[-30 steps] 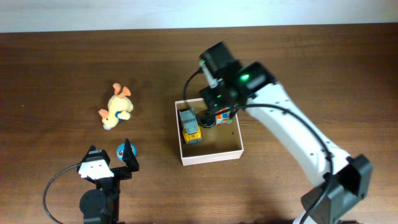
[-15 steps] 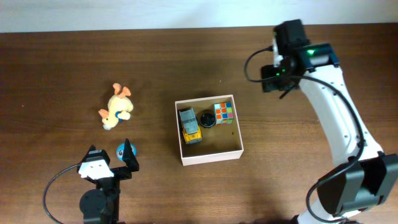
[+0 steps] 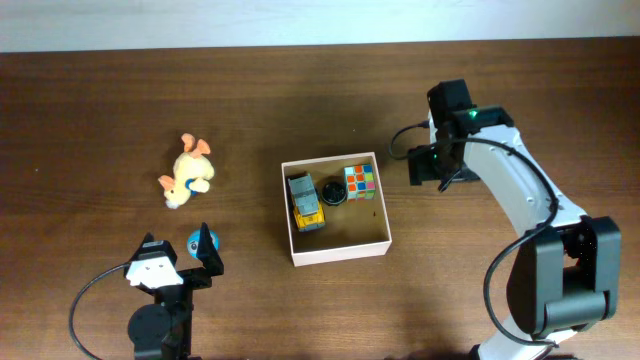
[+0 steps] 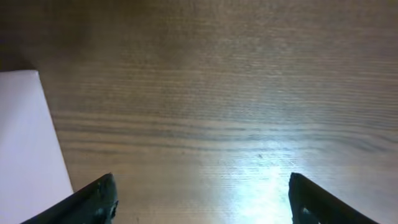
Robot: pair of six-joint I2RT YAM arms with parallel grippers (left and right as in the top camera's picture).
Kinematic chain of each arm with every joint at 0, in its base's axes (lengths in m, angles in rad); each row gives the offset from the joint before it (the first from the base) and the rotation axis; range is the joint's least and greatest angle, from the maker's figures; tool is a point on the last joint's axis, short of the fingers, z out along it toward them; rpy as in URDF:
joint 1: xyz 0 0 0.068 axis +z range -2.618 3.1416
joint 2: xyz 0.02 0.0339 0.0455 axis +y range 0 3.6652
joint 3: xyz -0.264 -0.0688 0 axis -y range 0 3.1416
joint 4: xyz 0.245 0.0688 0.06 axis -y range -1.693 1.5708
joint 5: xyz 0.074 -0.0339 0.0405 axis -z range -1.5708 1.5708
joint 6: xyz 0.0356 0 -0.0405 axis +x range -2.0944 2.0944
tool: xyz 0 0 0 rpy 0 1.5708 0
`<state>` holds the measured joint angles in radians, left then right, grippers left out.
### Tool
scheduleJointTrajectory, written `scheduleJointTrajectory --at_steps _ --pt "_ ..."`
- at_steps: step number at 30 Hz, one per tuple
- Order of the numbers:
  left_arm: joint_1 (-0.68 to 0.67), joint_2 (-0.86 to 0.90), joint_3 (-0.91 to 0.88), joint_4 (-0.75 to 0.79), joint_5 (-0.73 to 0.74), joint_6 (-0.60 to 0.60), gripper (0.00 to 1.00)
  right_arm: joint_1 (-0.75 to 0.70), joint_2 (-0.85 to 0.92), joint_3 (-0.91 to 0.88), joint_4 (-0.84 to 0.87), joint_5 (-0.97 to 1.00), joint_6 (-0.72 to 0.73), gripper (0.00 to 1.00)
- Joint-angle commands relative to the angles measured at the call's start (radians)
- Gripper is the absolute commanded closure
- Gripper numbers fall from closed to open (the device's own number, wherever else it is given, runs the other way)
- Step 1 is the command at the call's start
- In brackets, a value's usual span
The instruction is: Pack container
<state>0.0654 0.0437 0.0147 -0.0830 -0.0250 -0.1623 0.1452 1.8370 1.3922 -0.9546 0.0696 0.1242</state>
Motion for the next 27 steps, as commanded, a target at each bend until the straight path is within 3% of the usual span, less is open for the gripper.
scheduleJointTrajectory --at_steps 1,4,9,12,17,22,27 --pt "0.006 -0.008 -0.006 0.009 0.010 -0.005 0.01 0.005 0.000 -0.052 0.035 -0.024 0.008 0.14" --pt "0.006 -0.008 -0.005 0.023 0.010 -0.005 0.01 0.003 0.000 -0.067 0.064 -0.020 0.007 0.00" --pt "0.005 -0.008 -0.005 0.001 0.011 -0.005 0.01 -0.022 0.000 -0.067 0.123 -0.012 0.008 0.01" --pt "0.005 -0.008 -0.005 0.072 0.021 -0.009 0.01 -0.035 0.000 -0.067 0.158 -0.013 0.007 0.01" --pt "0.005 -0.006 0.005 0.131 0.165 -0.009 0.01 -0.036 0.000 -0.067 0.159 -0.013 0.007 0.01" --pt "0.005 0.058 0.165 -0.101 0.140 0.032 0.01 -0.036 0.000 -0.067 0.159 -0.013 0.007 0.01" --pt "0.005 0.292 0.451 -0.326 0.030 0.099 0.01 -0.036 0.000 -0.067 0.159 -0.013 0.007 0.01"
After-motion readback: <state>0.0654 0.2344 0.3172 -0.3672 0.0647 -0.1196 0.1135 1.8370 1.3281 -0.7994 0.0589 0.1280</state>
